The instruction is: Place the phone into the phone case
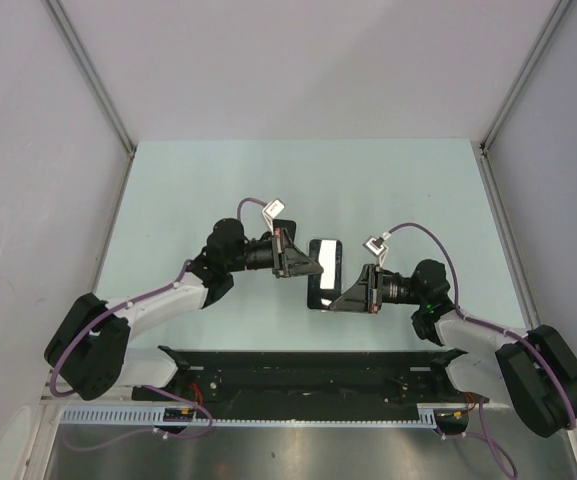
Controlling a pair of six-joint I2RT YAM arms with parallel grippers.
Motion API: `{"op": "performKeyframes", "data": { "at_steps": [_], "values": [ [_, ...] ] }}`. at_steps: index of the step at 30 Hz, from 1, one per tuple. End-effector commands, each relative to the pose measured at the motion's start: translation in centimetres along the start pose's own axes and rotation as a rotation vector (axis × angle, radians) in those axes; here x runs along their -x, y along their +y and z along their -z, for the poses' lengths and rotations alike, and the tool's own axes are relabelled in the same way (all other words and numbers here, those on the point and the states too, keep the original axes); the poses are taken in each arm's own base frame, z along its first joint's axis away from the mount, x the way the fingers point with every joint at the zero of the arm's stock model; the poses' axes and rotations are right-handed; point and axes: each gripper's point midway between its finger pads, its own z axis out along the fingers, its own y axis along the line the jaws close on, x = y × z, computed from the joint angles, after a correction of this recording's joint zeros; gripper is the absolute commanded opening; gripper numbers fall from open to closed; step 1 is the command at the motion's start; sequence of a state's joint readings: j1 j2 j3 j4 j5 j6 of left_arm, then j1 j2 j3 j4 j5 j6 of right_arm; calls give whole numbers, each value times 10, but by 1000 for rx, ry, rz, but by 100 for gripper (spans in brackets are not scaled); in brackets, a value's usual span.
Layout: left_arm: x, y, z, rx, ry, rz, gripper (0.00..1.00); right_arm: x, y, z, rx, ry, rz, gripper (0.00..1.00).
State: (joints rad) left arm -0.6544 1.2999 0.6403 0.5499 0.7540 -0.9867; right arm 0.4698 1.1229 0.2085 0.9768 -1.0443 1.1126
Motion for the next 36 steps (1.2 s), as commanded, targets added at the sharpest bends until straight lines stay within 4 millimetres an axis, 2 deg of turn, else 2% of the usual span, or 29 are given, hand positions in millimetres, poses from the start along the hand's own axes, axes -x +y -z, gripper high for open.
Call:
{"op": "performKeyframes", "data": {
  "at_steps": [1, 5, 7, 8, 10, 11, 15, 19, 25, 32, 36],
  "values": [
    [14, -5, -1, 2, -44, -111, 0, 9, 8, -2, 20, -41, 4, 0],
    [12, 0, 0, 30, -25, -135, 0, 14, 9, -2, 18, -60, -14, 0],
    [10, -2, 0, 19, -15, -137, 0, 16, 9, -1, 16, -67, -10, 5],
    [8, -6, 0, 3, 1, -139, 0, 17, 8, -1, 14, -73, -10, 17],
    [7, -10, 1, -13, 11, -144, 0, 18, 6, 0, 2, -80, -5, 27],
    [4, -13, 3, -25, 23, -146, 0, 20, 4, 0, -7, -85, -6, 40],
    [-2, -24, 7, -65, 58, -159, 0, 27, -1, 2, -37, -101, -1, 62],
    [-8, -23, 11, -49, 101, -183, 0, 37, 2, 7, -58, -115, 78, 91],
    [-20, -25, 16, -78, 154, -178, 0, 55, 6, 17, -100, -174, 140, 98],
    [-37, -24, 20, -125, 239, -153, 0, 65, 11, 18, -96, -168, 170, 96],
    [-47, -18, 21, -131, 273, -120, 0, 69, 8, 15, -93, -171, 161, 91]
  ]
}}
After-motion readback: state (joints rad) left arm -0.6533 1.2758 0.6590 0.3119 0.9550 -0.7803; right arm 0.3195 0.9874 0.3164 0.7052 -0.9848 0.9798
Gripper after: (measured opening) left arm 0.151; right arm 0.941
